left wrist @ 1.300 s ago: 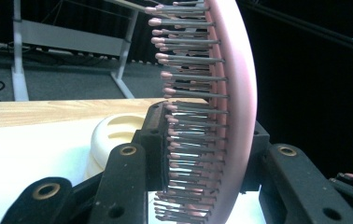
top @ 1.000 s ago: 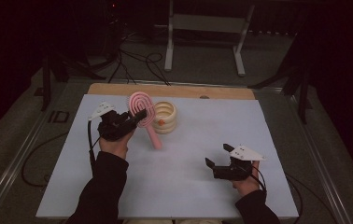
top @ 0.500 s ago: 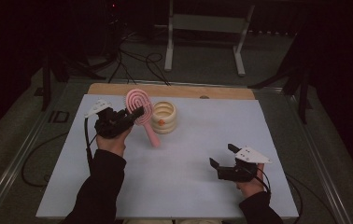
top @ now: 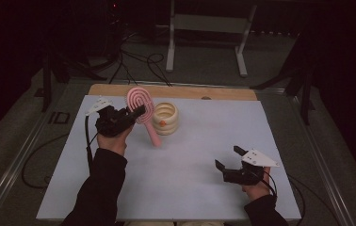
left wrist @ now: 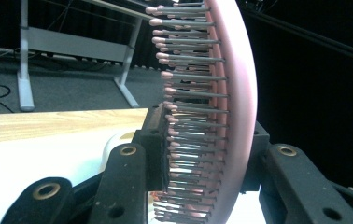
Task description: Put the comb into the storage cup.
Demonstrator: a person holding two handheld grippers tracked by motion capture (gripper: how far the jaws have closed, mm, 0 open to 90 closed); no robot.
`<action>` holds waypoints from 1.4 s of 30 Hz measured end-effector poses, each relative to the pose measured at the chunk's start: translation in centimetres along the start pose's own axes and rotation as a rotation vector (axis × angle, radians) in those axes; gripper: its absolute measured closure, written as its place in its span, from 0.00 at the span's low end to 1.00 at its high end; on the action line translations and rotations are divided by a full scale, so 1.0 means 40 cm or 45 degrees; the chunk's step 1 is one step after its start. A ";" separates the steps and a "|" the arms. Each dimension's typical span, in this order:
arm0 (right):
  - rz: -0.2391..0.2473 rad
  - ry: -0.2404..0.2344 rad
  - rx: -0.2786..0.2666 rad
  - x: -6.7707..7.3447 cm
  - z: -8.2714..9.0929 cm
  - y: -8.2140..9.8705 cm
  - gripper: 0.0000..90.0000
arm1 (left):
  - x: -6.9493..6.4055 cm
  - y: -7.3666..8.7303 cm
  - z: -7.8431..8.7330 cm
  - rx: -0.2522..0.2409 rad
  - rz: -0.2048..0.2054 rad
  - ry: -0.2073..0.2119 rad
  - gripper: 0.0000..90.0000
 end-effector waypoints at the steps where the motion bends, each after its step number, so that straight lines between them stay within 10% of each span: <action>1: 0.000 0.004 -0.004 -0.003 0.005 0.002 0.11 | -0.001 -0.005 0.000 -0.001 -0.002 0.000 0.72; 42: -0.024 0.014 -0.015 -0.025 0.033 0.025 0.11 | -0.006 -0.079 -0.022 -0.034 0.008 0.010 0.72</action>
Point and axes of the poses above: each handheld gripper's, and its own axes: z roughly backward along the jaws, y roughly out of its underside, x roughly to its left, the point moved 5 cm from there along -z, roughly forward along the jaws, and after that the axes turned 12 degrees about x, right-handed, at the moved point
